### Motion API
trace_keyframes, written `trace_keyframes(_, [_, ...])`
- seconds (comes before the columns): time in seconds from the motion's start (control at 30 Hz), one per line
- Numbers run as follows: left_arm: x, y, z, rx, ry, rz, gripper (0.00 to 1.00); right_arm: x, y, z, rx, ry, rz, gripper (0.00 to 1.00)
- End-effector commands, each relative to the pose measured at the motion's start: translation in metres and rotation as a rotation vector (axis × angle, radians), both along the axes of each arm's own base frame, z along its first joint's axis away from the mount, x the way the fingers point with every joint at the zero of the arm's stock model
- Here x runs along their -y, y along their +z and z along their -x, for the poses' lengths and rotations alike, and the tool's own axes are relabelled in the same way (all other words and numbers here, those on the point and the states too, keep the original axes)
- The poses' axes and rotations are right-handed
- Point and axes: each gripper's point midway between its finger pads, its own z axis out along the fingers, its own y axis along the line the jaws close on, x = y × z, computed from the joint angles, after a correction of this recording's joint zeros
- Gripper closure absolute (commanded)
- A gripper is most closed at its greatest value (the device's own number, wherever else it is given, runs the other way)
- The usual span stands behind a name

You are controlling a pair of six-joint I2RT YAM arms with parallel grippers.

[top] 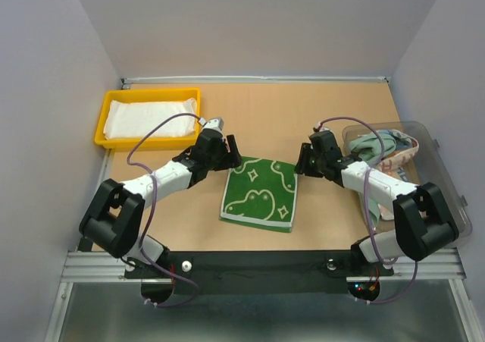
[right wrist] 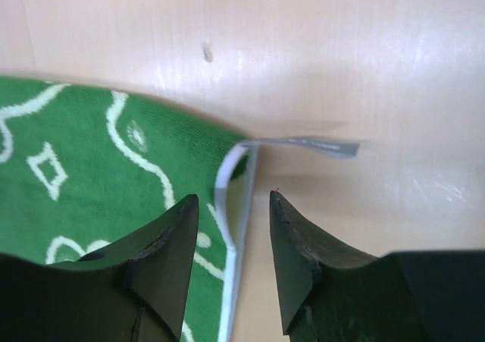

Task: Fold and stack the towels
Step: Fold the towel

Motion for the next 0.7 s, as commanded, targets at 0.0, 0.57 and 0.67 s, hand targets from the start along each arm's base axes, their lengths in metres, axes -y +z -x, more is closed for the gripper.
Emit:
trace_keyframes(0.0, [0.013, 0.023, -0.040, 0.075, -0.012, 0.053, 0.24, -0.026, 0.030, -0.031, 0.104, -0.008, -0.154, 0.52])
trace_keyframes(0.57, [0.031, -0.008, -0.114, 0.004, -0.015, 0.127, 0.31, -0.012, 0.010, -0.108, 0.133, -0.018, -0.228, 0.53])
trace_keyframes(0.67, [0.034, 0.009, -0.135, 0.044, -0.020, 0.153, 0.31, -0.011, 0.015, -0.134, 0.167, -0.004, -0.213, 0.53])
